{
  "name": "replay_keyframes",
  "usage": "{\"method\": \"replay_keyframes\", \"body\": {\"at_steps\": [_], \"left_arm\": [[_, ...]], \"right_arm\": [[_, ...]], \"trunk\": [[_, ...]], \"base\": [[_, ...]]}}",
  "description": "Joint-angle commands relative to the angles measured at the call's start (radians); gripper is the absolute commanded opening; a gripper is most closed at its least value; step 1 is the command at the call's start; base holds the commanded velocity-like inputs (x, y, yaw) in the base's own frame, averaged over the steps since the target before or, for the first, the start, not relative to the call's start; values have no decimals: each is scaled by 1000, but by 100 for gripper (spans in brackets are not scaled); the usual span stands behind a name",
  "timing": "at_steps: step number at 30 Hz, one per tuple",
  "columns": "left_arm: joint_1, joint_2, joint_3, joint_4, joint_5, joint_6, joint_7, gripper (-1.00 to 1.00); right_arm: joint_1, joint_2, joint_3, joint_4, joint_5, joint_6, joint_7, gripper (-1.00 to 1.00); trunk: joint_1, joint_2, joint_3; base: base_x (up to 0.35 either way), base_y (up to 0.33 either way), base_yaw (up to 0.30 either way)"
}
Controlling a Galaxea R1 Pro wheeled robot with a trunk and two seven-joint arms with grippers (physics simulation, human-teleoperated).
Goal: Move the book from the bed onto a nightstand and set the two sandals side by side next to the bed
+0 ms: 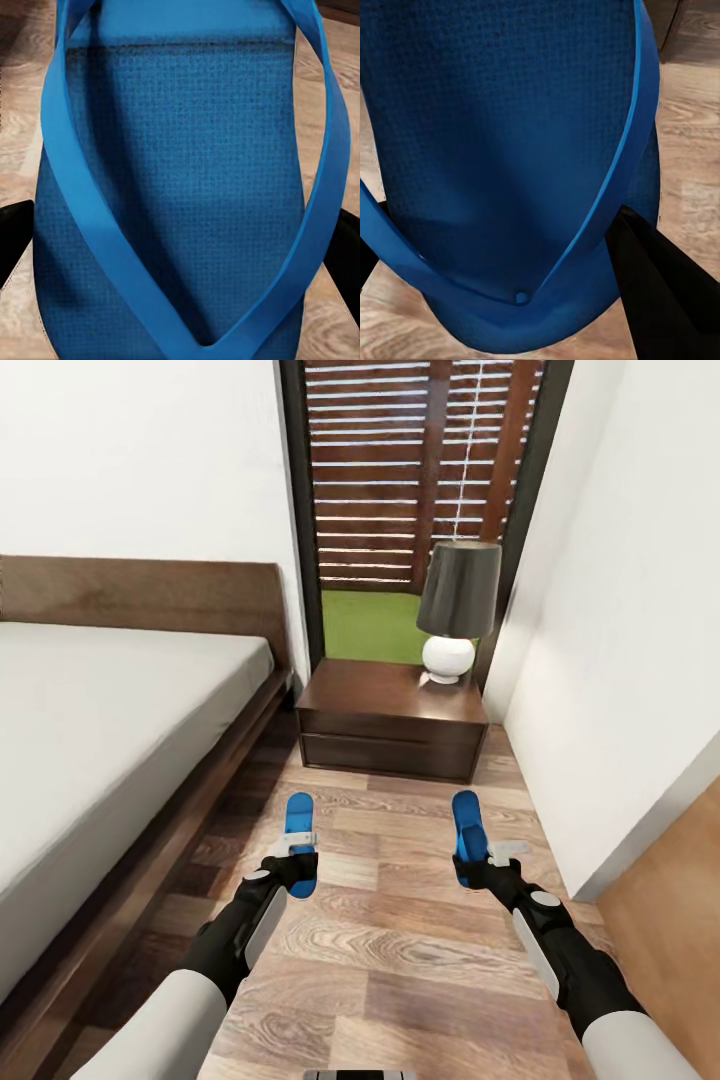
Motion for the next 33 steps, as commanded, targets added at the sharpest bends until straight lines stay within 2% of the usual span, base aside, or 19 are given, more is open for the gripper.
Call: {"method": "replay_keyframes", "body": {"at_steps": [1, 13, 33], "left_arm": [[-1, 0, -4, -2, 10, 4, 8, -100], [-1, 0, -4, -2, 10, 0, 7, -100], [-1, 0, -4, -2, 10, -1, 8, -100]], "right_arm": [[0, -1, 3, -2, -11, 6, -2, -100], [0, -1, 3, -2, -7, 6, -2, -100], [0, -1, 4, -2, -6, 6, -2, -100]], "trunk": [[0, 0, -1], [0, 0, -1], [0, 0, -1]], "base": [[326, -18, 107], [273, -2, 144], [49, -29, 235]]}}
